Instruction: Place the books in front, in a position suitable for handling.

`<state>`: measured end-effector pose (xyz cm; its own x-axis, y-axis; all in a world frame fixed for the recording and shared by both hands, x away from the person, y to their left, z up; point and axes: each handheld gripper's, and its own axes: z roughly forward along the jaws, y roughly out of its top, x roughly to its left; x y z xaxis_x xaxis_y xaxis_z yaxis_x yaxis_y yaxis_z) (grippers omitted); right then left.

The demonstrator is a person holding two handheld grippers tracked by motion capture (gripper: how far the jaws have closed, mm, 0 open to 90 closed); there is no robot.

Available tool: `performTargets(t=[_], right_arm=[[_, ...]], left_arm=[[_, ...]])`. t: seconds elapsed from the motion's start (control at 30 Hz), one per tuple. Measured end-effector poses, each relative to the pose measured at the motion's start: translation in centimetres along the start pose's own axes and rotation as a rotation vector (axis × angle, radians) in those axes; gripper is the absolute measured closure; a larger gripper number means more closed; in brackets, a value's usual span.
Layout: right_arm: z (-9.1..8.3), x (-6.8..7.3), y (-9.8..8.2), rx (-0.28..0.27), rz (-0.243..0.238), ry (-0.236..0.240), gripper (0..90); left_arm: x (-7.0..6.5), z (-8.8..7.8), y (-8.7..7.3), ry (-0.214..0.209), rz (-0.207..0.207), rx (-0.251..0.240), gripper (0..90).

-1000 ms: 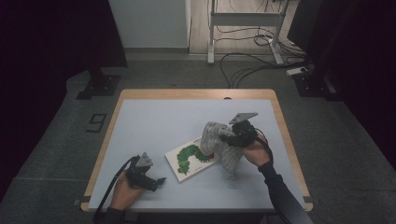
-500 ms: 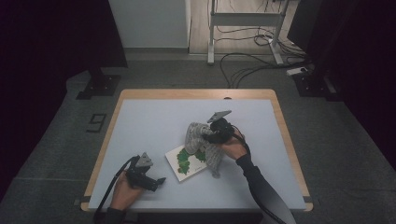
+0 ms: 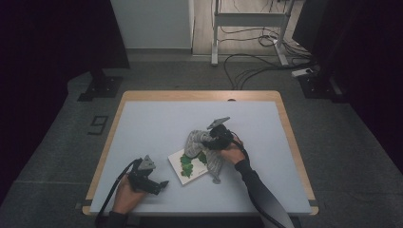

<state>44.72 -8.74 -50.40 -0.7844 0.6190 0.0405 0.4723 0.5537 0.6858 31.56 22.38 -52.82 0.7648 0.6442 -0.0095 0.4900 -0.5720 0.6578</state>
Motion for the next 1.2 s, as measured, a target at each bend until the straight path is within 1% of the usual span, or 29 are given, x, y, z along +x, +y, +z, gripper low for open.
performTargets(t=[0.1,0.13,0.23,0.27,0.3,0.33,0.37,0.57,0.6,0.63,0.87,1.03,1.2], right_arm=[[0.1,0.1,0.1,-0.002,-0.002,0.009,58.7],[0.3,0.5,0.2,-0.004,-0.003,0.029,58.8],[0.6,1.2,0.5,-0.003,-0.015,0.045,59.0],[0.7,1.5,0.6,-0.005,-0.029,0.05,59.0],[0.7,1.5,0.6,-0.005,-0.029,0.05,59.0],[0.8,1.8,0.7,-0.004,-0.037,0.055,59.1],[1.1,2.5,1.1,0.0,-0.052,0.071,59.1],[1.9,4.4,2.0,0.005,-0.085,0.108,59.1],[1.9,4.4,2.0,0.005,-0.085,0.108,59.1],[2.2,5.1,2.3,0.007,-0.096,0.121,59.1],[3.1,7.3,3.3,0.007,-0.142,0.157,59.1],[3.5,8.6,3.8,0.01,-0.165,0.178,59.1],[3.6,9.3,3.9,0.008,-0.181,0.19,59.5]], left_arm=[[0.0,0.0,0.0,0.0,0.0,0.0,0.0],[0.0,0.0,0.0,0.0,0.0,0.0,0.0],[0.0,0.0,0.0,0.0,0.0,0.0,0.0],[0.0,0.0,0.0,0.0,0.0,0.0,0.0],[0.0,0.0,0.0,0.0,0.0,0.0,0.0],[0.0,0.0,0.0,0.0,0.0,0.0,0.0],[0.0,0.0,0.0,0.0,0.0,0.0,0.0],[0.0,0.0,0.0,0.0,0.0,0.0,0.0],[0.0,0.0,0.0,0.0,0.0,0.0,0.0],[0.0,0.0,0.0,0.0,-0.001,-0.001,0.0],[0.0,0.0,0.0,-0.001,-0.001,-0.001,0.0],[0.0,0.0,0.0,0.001,-0.001,-0.001,0.0],[0.0,0.0,0.0,0.001,0.0,-0.001,0.0]])
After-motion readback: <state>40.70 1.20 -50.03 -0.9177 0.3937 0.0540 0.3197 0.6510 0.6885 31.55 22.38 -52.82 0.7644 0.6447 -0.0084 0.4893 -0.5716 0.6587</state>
